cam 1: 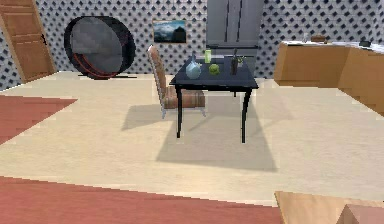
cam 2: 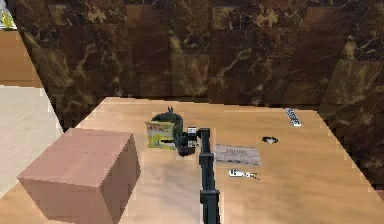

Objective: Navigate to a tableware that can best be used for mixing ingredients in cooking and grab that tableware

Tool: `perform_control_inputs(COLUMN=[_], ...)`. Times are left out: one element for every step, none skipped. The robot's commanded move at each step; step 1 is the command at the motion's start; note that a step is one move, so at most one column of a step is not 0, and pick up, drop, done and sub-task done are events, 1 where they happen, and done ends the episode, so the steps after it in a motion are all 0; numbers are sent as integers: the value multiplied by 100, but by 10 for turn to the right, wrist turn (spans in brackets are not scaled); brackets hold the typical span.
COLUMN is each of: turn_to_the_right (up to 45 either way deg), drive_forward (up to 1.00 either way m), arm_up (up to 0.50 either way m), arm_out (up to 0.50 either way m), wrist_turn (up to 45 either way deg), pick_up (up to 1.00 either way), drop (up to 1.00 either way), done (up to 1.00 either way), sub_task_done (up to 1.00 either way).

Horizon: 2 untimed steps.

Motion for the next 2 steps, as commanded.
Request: perform_control_inputs(turn_to_the_right=[0, 0], drive_forward=[0, 0], arm_up=[0, 10], arm_out=[0, 0], wrist_turn=[0, 0], pick_up=[100, 0], drop=[0, 0], done=[0, 0], sub_task_done=[0, 0])
